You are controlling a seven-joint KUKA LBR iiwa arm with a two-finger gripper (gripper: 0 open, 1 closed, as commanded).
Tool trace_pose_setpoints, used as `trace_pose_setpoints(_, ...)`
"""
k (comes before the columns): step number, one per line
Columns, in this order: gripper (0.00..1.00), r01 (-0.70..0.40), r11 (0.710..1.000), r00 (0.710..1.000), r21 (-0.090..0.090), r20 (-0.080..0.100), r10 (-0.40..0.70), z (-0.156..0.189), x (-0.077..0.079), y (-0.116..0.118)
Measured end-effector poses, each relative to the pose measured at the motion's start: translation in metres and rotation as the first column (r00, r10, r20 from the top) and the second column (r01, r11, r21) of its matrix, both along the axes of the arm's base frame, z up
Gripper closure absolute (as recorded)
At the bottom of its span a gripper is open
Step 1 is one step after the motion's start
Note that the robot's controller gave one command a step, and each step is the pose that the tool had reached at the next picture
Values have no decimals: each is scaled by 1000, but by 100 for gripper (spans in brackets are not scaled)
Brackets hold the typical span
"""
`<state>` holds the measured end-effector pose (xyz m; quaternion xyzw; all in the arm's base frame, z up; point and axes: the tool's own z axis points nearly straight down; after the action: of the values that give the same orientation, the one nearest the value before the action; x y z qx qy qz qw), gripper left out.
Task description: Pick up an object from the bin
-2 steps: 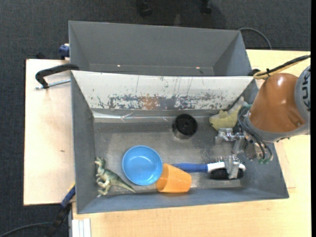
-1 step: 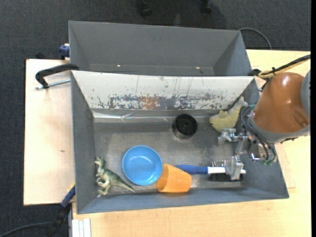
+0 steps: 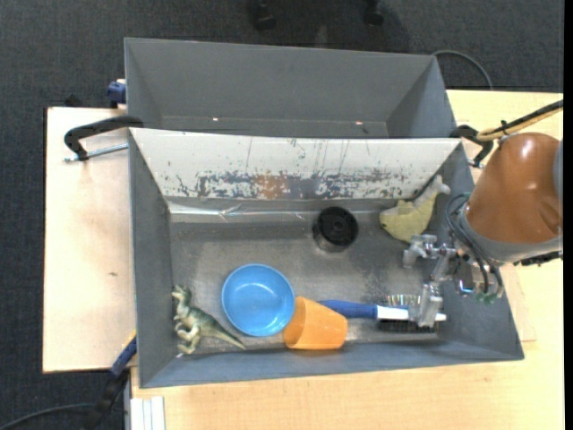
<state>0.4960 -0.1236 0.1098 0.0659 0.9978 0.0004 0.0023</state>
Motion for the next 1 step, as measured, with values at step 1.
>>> trace_pose_setpoints(1, 0, -82, 997, 997, -1, -10, 82, -38, -3, 18)
